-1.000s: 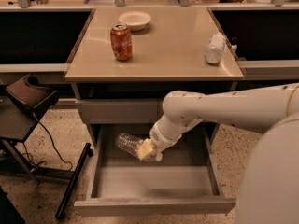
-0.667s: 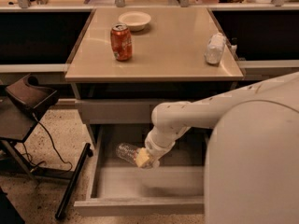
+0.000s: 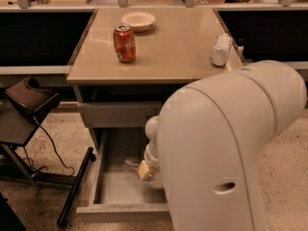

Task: Place water bottle into middle drawer

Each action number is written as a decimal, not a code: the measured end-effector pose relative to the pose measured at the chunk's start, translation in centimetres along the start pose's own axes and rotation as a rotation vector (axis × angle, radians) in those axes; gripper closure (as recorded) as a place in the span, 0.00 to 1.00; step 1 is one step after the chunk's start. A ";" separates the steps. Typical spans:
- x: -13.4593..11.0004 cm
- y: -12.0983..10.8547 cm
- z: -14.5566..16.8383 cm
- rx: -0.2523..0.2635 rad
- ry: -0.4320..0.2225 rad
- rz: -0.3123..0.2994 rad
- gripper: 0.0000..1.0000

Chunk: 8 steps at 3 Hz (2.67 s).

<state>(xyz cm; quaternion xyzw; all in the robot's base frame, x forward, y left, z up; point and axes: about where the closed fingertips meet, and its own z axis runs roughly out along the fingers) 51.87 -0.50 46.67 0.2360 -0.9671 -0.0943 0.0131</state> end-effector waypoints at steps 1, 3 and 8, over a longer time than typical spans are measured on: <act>0.5 -1.4 3.7 0.034 0.083 0.074 1.00; 0.5 -1.4 3.7 0.034 0.083 0.074 0.81; 0.5 -1.4 3.7 0.034 0.084 0.074 0.00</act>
Offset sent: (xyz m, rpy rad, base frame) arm 0.0017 -0.0053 -0.0310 -0.0605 0.0549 -0.0489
